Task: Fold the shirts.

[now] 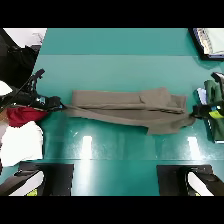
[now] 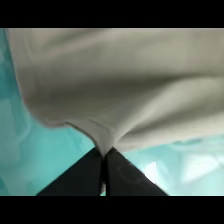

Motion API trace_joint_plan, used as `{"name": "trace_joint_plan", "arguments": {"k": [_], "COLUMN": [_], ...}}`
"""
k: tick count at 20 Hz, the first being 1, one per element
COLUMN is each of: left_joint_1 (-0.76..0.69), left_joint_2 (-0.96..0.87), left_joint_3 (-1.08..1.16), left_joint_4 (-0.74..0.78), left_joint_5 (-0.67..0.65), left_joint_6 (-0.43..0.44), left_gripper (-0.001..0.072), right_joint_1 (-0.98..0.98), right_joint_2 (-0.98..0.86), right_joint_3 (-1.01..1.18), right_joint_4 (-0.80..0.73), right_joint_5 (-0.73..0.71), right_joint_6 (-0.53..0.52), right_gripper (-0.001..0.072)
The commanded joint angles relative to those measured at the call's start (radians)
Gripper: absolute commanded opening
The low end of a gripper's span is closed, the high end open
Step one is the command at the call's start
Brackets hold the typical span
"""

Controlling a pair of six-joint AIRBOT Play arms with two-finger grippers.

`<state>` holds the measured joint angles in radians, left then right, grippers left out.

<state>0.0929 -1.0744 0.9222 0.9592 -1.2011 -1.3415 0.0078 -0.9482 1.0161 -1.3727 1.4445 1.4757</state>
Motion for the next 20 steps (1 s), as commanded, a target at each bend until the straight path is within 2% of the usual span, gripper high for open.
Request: {"name": "trace_joint_plan", "arguments": {"k": [1, 7, 11, 14, 15, 16, 17, 20], "left_joint_1": [0.0, 0.0, 0.0, 0.0, 0.0, 0.0, 0.0, 0.003], "left_joint_2": [-0.133, -0.331, -0.434, -0.467, -0.467, -0.467, -0.466, -0.465], "left_joint_3": [0.084, 0.293, 0.338, 0.339, 0.339, 0.345, 0.356, 0.443], "left_joint_4": [-0.01, -0.039, -0.065, -0.071, -0.076, -0.085, -0.084, -0.068], "left_joint_5": [0.1, 0.136, 0.16, 0.232, 0.253, 0.261, 0.257, 0.131], "left_joint_6": [0.005, -0.02, -0.011, -0.013, -0.013, -0.014, -0.014, -0.011], "left_gripper": [0.0024, 0.0025, 0.0025, 0.003, 0.027, 0.0542, 0.0603, 0.0599], "right_joint_1": [0.021, 0.018, 0.018, 0.018, 0.018, 0.013, -0.001, -0.074], "right_joint_2": [-0.188, -0.422, -0.561, -0.64, -0.66, -0.673, -0.679, -0.661], "right_joint_3": [0.12, 0.355, 0.478, 0.516, 0.521, 0.523, 0.523, 0.522], "right_joint_4": [0.01, 0.011, 0.013, 0.02, 0.024, 0.05, 0.106, 0.274], "right_joint_5": [-0.069, -0.084, -0.084, -0.1, -0.123, -0.145, -0.162, -0.121], "right_joint_6": [-0.003, -0.003, -0.002, 0.031, 0.051, 0.053, 0.053, -0.014], "right_gripper": [0.0024, 0.0024, 0.0024, 0.0045, 0.0246, 0.045, 0.0485, 0.0485]}}
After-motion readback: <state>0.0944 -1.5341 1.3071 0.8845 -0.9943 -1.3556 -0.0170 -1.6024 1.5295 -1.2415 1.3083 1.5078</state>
